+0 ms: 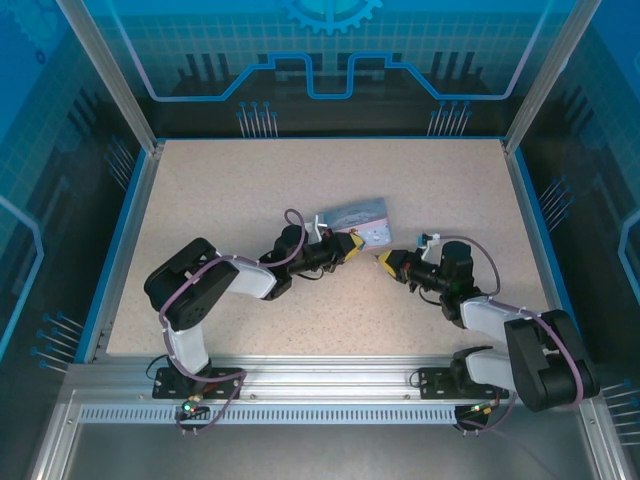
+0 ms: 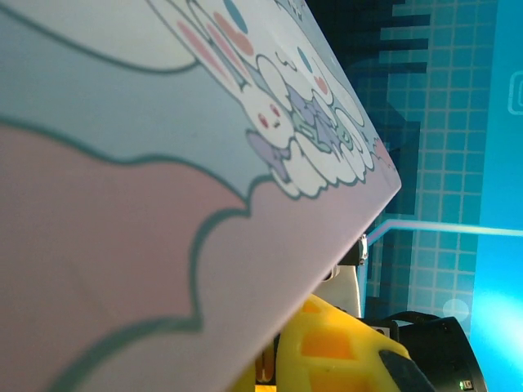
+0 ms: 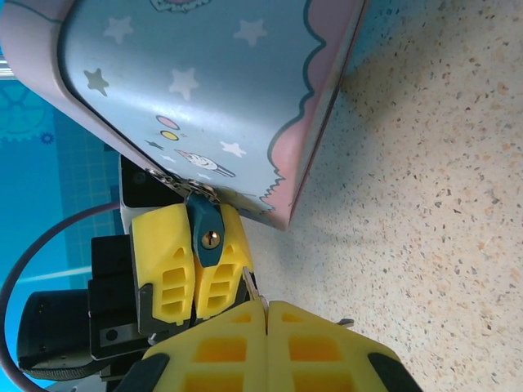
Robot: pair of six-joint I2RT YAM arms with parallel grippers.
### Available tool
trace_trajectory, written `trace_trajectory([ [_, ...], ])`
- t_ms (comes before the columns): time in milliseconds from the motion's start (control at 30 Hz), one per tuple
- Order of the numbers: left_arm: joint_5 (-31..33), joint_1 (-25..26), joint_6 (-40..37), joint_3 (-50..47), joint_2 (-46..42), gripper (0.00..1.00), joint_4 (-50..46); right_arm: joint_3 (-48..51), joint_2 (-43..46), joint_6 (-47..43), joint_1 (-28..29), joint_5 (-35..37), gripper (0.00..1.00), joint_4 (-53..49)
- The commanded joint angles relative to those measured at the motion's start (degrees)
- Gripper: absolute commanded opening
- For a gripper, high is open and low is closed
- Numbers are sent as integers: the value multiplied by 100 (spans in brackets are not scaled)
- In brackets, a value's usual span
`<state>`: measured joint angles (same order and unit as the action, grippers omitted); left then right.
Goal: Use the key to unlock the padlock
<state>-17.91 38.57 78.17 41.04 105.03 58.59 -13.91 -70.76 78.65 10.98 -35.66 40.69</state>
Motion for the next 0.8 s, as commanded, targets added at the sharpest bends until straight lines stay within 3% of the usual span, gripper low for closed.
trace_trajectory([
  [0,-108,-32,194,69,-48,0,211,-137,-74,158,83,146,0,281],
  [767,-117,-25,199,75,-3,0,237,-463,-437,264,432,381,0,458],
])
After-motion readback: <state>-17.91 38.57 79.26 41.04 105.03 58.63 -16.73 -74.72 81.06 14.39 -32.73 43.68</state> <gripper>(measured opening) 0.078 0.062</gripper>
